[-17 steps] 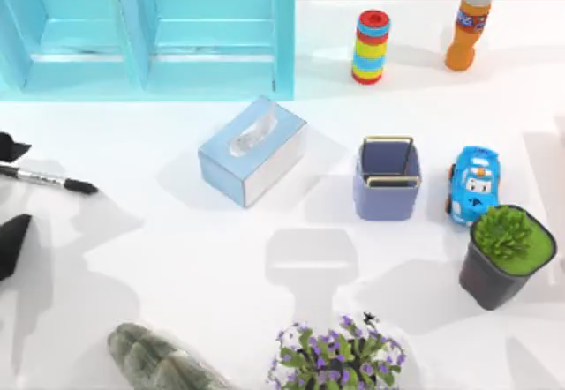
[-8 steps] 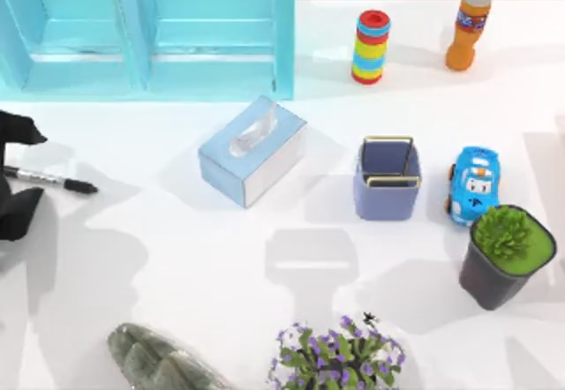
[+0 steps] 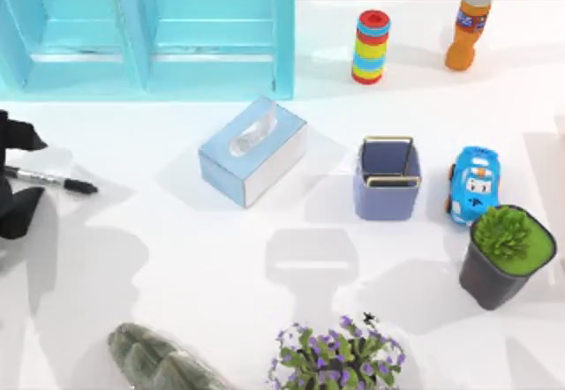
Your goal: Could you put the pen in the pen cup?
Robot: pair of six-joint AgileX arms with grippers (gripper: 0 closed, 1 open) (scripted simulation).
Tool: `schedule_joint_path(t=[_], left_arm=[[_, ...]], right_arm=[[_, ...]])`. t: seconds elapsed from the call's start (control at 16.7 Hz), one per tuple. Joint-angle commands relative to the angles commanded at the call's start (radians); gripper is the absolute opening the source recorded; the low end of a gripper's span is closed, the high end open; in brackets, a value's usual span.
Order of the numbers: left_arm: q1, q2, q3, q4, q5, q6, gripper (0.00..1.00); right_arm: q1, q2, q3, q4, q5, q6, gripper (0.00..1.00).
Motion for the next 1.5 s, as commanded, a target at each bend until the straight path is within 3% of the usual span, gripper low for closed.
schedule_joint_path(t=[0.54, 1.02, 1.08, 1.26, 1.5], left_arm=[[0.000, 0.000, 0.000, 0.000, 0.000, 0.000, 0.02], [0.000, 0.000, 0.000, 0.000, 0.000, 0.000, 0.00], [0.032, -0.217, 0.038, -0.447, -0.040, 0.081, 0.00], [0.023, -0.250, 0.035, -0.480, -0.025, 0.091, 0.00], [0.004, -0.441, 0.037, -0.666, 0.035, 0.127, 0.00]], right_arm=[[0.000, 0.000, 0.000, 0.000, 0.000, 0.000, 1.00], [0.000, 0.000, 0.000, 0.000, 0.000, 0.000, 1.00], [0.000, 0.000, 0.000, 0.000, 0.000, 0.000, 1.00], [0.000, 0.000, 0.000, 0.000, 0.000, 0.000, 1.00], [0.000, 0.000, 0.000, 0.000, 0.000, 0.000, 1.00]])
